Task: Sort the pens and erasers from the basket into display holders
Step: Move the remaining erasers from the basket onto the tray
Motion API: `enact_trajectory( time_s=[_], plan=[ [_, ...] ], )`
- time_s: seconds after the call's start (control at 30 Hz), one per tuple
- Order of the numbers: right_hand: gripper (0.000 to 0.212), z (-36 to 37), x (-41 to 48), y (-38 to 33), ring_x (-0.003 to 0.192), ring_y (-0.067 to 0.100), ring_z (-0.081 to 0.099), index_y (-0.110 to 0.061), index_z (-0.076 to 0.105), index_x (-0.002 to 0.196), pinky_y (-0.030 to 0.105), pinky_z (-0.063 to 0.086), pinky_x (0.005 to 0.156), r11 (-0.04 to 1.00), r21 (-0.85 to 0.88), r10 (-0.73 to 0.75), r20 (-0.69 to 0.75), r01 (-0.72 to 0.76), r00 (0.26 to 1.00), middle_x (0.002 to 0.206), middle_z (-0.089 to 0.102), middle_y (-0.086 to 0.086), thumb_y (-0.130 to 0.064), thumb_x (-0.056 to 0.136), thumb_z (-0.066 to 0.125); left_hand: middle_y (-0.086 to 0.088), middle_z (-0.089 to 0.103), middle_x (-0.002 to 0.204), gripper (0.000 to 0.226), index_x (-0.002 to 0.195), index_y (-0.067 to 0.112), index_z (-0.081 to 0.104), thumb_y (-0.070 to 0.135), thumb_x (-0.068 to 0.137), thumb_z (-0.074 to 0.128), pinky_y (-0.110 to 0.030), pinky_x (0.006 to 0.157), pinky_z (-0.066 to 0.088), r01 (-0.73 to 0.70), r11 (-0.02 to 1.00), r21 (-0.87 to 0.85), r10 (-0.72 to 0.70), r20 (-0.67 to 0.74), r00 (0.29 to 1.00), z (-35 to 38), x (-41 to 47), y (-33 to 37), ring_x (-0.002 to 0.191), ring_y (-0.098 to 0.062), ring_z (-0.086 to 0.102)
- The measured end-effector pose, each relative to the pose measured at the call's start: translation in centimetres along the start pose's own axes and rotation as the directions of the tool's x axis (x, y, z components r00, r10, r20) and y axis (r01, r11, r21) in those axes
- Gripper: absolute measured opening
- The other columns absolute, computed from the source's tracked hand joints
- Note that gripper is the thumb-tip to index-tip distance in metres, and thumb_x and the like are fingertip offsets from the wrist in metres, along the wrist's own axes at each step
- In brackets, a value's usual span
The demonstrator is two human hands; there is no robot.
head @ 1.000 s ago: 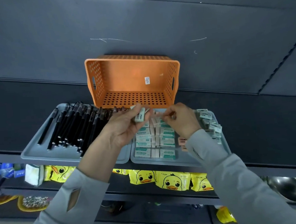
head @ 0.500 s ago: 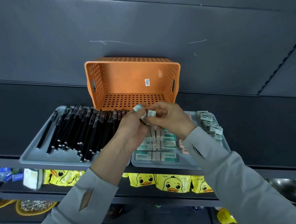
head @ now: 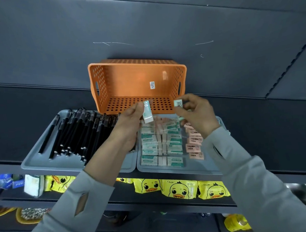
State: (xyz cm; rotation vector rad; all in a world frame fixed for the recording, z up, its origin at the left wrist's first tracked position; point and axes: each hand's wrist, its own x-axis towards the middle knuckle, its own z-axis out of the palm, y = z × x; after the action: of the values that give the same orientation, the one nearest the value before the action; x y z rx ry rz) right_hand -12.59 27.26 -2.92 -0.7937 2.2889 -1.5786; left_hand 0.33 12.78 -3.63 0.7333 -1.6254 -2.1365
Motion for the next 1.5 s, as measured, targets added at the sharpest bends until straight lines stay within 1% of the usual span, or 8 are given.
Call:
enact_trajectory(
  time_s=[0.17,0.4,0.7,0.83,1.03,1.13,1.33,1.5],
  plan=[
    [0.02,-1.3,-0.4,0.5,0.057,0.019,0.065,-0.027,0.067,0.097,0.03,0.057,0.056,1.0,0.007,-0.012,-0.023,0.012,1.0,0.08,0.073,-0.001,-0.014,0.084,0.074,0.006,0.067,0.094,0.012,0.105,0.023,0.064,0.02,0.093,0.062,-0.017,0.071,0.048,-0.167,0.814,0.557,0.239,-0.06,0.969,-1.7,0.7,-0.8,0.083,-0.008,0.061],
    [0.026,-1.7,-1.4,1.0,0.07,0.013,0.069,-0.018,0.066,0.114,0.023,0.055,0.062,0.983,0.158,0.077,0.083,-0.089,0.994,0.087,0.073,0.003,-0.005,0.094,0.059,-0.003,0.07,0.091,0.023,0.107,0.02,0.067,0.035,0.089,0.065,-0.034,0.083,0.039,-0.141,0.083,0.987,0.559,0.071,0.826,-1.2,-0.2,-2.4,0.1,-0.028,0.051],
    [0.016,-2.7,-1.9,0.9,0.079,0.018,0.067,-0.006,0.062,0.107,0.024,0.058,0.068,0.904,0.392,0.111,0.162,-0.168,0.98,0.093,0.071,0.011,-0.002,0.091,0.061,-0.005,0.059,0.112,0.026,0.109,0.019,0.068,0.033,0.086,0.068,-0.036,0.088,0.042,-0.074,-0.071,0.995,0.55,0.101,0.829,-0.1,0.9,-2.2,0.107,-0.029,0.046],
    [0.012,-3.0,-2.1,0.5,0.077,0.014,0.068,-0.006,0.066,0.101,0.026,0.059,0.067,0.949,0.305,0.03,0.155,-0.077,0.988,0.089,0.071,0.008,-0.003,0.089,0.064,0.005,0.065,0.098,0.022,0.11,0.019,0.07,0.022,0.089,0.068,-0.017,0.074,0.047,-0.487,0.378,0.787,0.588,0.203,0.783,3.7,0.4,-1.3,0.086,-0.011,0.062],
    [0.014,-4.6,-1.9,1.6,0.091,0.014,0.068,-0.006,0.066,0.104,0.025,0.055,0.086,0.861,0.474,0.171,0.076,-0.186,0.982,0.104,0.067,0.01,-0.004,0.096,0.055,0.003,0.07,0.081,0.012,0.095,0.012,0.07,0.021,0.093,0.062,-0.027,0.069,0.059,-0.261,0.9,0.348,0.281,-0.007,0.96,7.2,1.4,-2.1,0.073,-0.014,0.068],
    [0.028,-6.8,-1.9,2.5,0.111,0.021,0.063,0.007,0.057,0.12,0.029,0.047,0.102,0.719,0.636,0.248,0.142,-0.28,0.958,0.118,0.063,0.017,0.008,0.093,0.051,-0.004,0.07,0.088,0.016,0.101,0.006,0.064,0.02,0.096,0.057,-0.027,0.074,0.058,-0.119,0.974,0.191,0.134,-0.065,0.989,7.0,1.7,-2.1,0.076,-0.014,0.069],
    [0.028,-8.8,-2.6,2.9,0.107,0.031,0.067,0.012,0.053,0.123,0.024,0.057,0.084,0.527,0.774,0.235,0.263,-0.35,0.936,0.112,0.065,0.031,0.004,0.098,0.042,-0.009,0.067,0.097,0.019,0.113,0.005,0.061,0.012,0.096,0.057,-0.027,0.078,0.056,-0.076,0.99,0.117,0.077,-0.005,0.997,7.4,1.8,-2.6,0.079,-0.013,0.066],
    [0.029,-10.1,-2.6,3.5,0.081,0.017,0.07,0.002,0.059,0.121,0.019,0.058,0.068,0.628,0.687,0.21,0.304,-0.366,0.929,0.114,0.067,0.025,-0.01,0.101,0.042,-0.008,0.064,0.091,0.023,0.114,0.017,0.057,0.006,0.094,0.058,-0.031,0.081,0.057,-0.071,0.992,0.102,0.073,-0.013,0.997,8.3,1.4,-2.8,0.078,-0.018,0.063]
  ],
)
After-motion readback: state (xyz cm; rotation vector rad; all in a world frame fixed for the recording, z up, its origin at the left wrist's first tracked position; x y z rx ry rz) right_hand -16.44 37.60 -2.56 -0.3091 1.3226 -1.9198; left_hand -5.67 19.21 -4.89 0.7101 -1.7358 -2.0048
